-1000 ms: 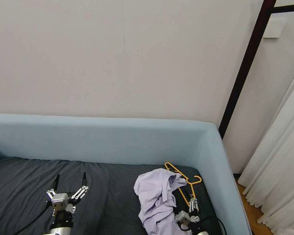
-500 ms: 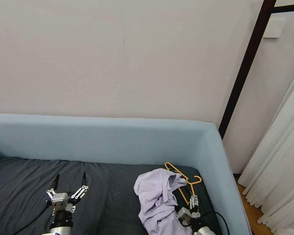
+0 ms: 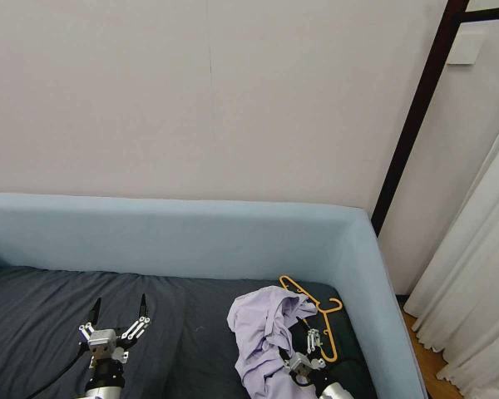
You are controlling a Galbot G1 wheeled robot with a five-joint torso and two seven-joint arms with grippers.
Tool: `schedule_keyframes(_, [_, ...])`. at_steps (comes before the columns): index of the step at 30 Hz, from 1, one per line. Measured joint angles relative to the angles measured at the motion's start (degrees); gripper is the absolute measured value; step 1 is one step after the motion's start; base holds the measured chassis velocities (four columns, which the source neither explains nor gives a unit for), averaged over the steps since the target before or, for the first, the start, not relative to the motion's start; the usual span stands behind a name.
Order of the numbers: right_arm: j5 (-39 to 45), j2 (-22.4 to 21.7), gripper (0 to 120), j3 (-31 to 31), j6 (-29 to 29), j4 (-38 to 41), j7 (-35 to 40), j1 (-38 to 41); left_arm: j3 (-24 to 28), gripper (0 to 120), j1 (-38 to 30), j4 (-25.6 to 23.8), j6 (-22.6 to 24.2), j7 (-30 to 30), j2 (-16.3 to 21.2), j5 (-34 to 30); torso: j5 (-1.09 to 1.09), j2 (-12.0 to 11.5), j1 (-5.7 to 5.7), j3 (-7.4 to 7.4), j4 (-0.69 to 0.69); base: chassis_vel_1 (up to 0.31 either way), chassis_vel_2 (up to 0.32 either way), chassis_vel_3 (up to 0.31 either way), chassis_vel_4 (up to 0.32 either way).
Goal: Pick up the clothes from the sofa and hang them on the clothes hanger.
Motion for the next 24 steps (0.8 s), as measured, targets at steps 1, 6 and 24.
schedule_keyframes(1, [0.24,0.01,94,0.04,0.33,0.29,-0.08,-0.19,0.0,100,0.03,-0.01,-0.01,0.0,-0.05,0.05,0.0,0.0,0.0,0.0,0.0,0.0,0.0,0.0,0.0])
schedule_keyframes(6, [2.08,-0.28,76,0.45,1.65,1.39,-0.56,-0.97,0.0,100,0.25,-0.3,-0.03,0.01,-0.3,0.47,0.0,0.0,0.0,0.0,0.0,0.0,0.0,0.0,0.0])
schedule_keyframes(24, [15.94,0.12,11,-1.18,7.77,2.22,-3.08,-0.2,0.19,100,0.51,-0.49,-0.1,0.04,-1.32,1.15,0.0,0.0,0.0,0.0,0.0,0.0,0.0,0.0,0.0])
